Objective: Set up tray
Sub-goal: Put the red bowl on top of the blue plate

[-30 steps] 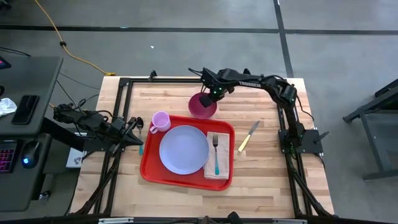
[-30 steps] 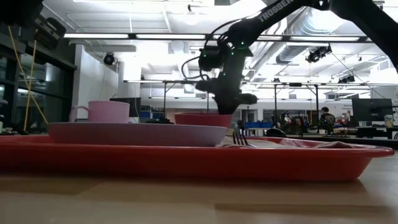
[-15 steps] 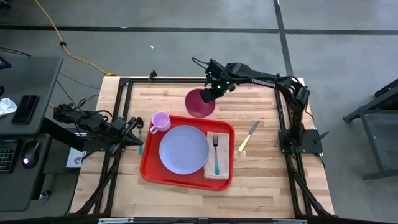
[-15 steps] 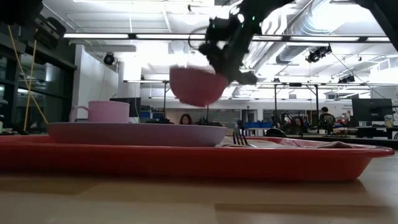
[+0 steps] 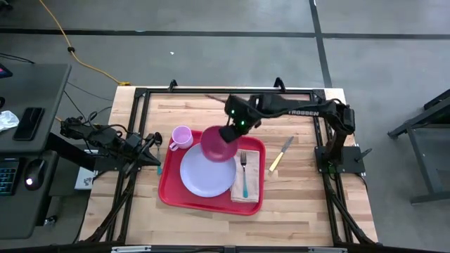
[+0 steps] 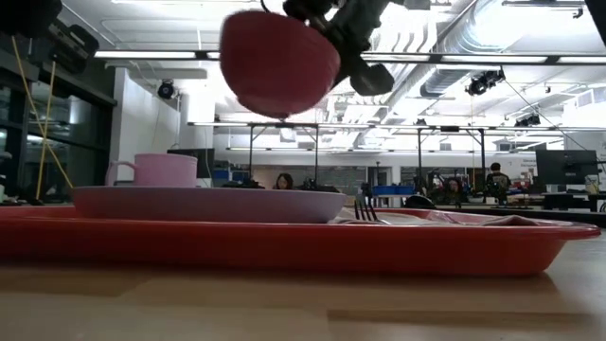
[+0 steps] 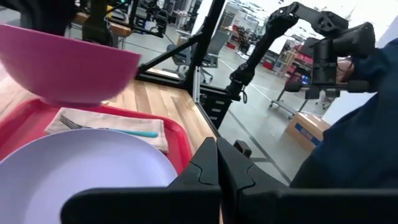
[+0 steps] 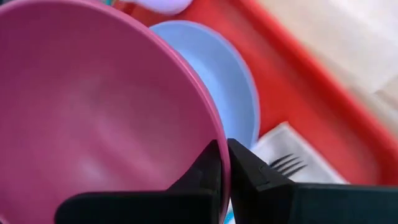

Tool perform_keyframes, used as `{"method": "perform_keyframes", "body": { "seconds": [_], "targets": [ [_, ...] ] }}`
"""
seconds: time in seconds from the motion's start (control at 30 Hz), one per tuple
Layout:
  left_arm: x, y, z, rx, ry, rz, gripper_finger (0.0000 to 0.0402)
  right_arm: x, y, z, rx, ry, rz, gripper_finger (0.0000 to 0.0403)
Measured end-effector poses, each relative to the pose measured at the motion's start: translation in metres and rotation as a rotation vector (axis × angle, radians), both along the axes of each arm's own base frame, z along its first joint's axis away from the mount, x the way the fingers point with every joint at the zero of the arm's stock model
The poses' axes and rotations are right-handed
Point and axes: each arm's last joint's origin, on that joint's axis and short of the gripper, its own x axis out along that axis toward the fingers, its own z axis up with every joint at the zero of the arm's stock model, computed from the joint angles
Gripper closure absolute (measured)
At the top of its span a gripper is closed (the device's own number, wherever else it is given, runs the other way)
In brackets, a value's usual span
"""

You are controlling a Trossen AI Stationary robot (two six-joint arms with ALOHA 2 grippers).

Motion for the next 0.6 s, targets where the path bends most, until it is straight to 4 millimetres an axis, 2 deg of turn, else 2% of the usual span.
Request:
{"method": "perform_keyframes", "body": {
  "seconds": [0.23, 0.4, 0.6],
  "targets": [
    [0.000, 0.000, 0.000, -0.001, 0.000, -0.006, 0.0380, 0.011, 0.037, 0.004, -0.014, -0.063, -0.035, 0.0403],
    [0.000, 0.000, 0.000, -0.005, 0.001, -0.016, 0.0380, 0.019, 0.051, 0.006, -0.014, -0.126, -0.057, 0.0403],
    [0.000, -0.001, 0.001, -0.008, -0.003, -0.043, 0.0380, 0.021, 0.059, 0.005, -0.004, -0.128, -0.083, 0.0403]
  ]
}}
